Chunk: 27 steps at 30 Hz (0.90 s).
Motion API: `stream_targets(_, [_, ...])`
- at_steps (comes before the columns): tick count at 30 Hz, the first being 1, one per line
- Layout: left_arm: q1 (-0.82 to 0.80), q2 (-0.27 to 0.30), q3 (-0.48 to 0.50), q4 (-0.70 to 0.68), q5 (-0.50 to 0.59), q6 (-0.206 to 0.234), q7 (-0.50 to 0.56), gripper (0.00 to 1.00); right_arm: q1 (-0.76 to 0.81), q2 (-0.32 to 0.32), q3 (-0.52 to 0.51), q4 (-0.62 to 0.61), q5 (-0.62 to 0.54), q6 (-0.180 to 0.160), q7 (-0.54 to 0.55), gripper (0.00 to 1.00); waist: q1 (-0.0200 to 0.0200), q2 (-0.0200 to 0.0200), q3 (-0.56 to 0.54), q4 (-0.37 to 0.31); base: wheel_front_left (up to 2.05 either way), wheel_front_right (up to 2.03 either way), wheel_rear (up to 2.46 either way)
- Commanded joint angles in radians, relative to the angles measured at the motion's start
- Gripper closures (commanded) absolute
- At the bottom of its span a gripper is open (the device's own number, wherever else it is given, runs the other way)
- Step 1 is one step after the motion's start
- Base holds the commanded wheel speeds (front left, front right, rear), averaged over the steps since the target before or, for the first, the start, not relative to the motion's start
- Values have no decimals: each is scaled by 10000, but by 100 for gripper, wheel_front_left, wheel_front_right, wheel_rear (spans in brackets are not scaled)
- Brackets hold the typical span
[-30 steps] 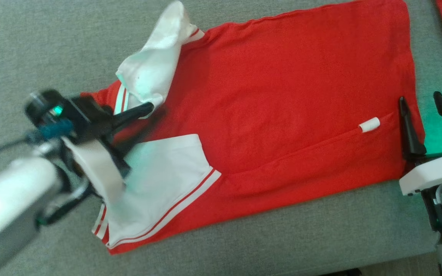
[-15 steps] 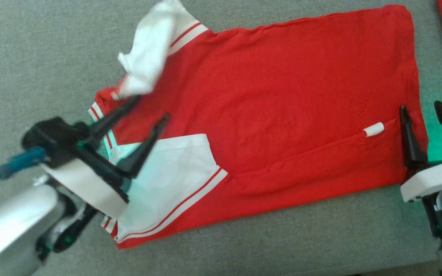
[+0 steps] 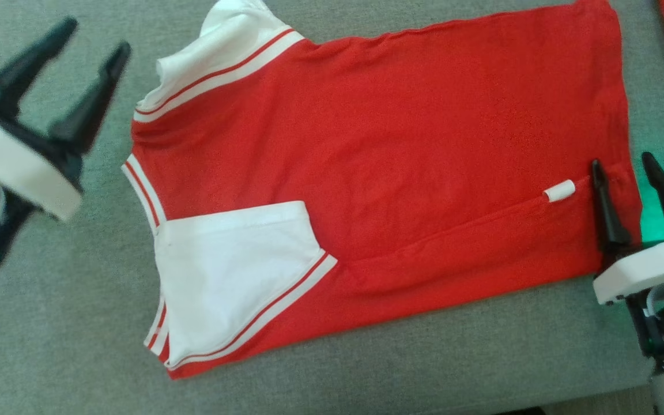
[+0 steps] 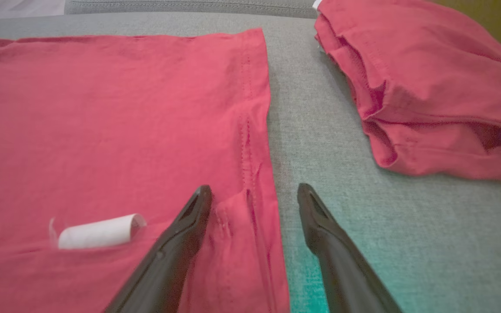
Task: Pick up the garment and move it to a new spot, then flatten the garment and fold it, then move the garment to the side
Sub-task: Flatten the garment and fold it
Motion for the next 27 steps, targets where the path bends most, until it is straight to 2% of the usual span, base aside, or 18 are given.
stream_targets(1, [-515, 295, 487, 222, 1, -155, 260, 0, -43, -117, 227, -246, 43, -9, -98, 0, -1, -1, 74, -73, 0, 0, 0])
stream_targets(6, [-1309, -364, 214, 1905, -146, -786, 1144, 0, -216, -64, 408, -136, 75, -9, -183, 0, -1, -1, 250, -277, 0, 0, 0])
stream_targets(12, [-1343, -1010, -131, 2649, -59, -1112, 1056, 0, -268, 28, 376, 37, 122, -9, -372, 0, -1, -1, 431, -398, 0, 0, 0])
stream_targets(17, [-992, -1258, -384, 2880, 315, -1078, 551, 0, -296, 94, 364, 154, 114, -9, -500, 0, -1, -1, 525, -388, 0, 0, 0])
stream_targets(24, [-709, -1660, -513, 3310, 767, -625, -123, 0, -377, 84, 301, 253, 83, -9, -529, 0, -1, -1, 528, -181, 0, 0, 0])
stream_targets(27, [-647, -1931, -535, 3472, 771, -567, -317, 0, -393, 72, 304, 264, 82, -9, -524, 0, -1, -1, 514, -96, 0, 0, 0])
